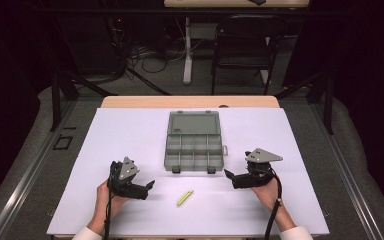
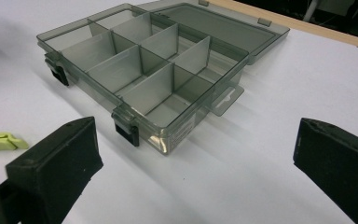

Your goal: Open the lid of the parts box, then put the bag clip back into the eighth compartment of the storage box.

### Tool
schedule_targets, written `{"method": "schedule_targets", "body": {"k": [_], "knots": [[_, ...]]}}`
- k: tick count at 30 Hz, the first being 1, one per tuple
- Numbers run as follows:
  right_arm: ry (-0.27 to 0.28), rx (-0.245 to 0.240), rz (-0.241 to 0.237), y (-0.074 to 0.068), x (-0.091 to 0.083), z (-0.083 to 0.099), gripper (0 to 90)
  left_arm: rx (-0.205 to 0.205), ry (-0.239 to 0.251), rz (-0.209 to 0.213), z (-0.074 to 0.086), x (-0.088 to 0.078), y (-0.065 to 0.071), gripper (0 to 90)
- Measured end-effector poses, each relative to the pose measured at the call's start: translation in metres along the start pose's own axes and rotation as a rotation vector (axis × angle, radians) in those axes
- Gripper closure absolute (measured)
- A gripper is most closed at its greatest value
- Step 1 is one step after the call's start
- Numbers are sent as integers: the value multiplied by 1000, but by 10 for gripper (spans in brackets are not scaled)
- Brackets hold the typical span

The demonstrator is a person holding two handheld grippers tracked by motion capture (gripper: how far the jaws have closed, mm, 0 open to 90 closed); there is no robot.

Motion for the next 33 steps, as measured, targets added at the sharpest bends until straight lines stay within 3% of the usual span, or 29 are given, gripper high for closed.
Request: {"method": "schedule_targets", "body": {"k": [14,23,33], "knots": [[9,-22,-2,-10,-9,5,0,0,-5,1,1,1,1,0],[31,-23,18,-6,-10,6,0,7,-16,-6,2,2,1,0],[13,-20,-13,-8,-7,8,0,15,-25,-28,-3,1,8,0]]}}
Point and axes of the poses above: each handheld gripper's, and its own axes: x roughly forward along the jaws, z roughly out of its underside, y roughly to its right, the point moved 2 cm from there along x, roughly forward along the jaws, and after that the axes turned 6 degrees about y, right-handed, at the moved point
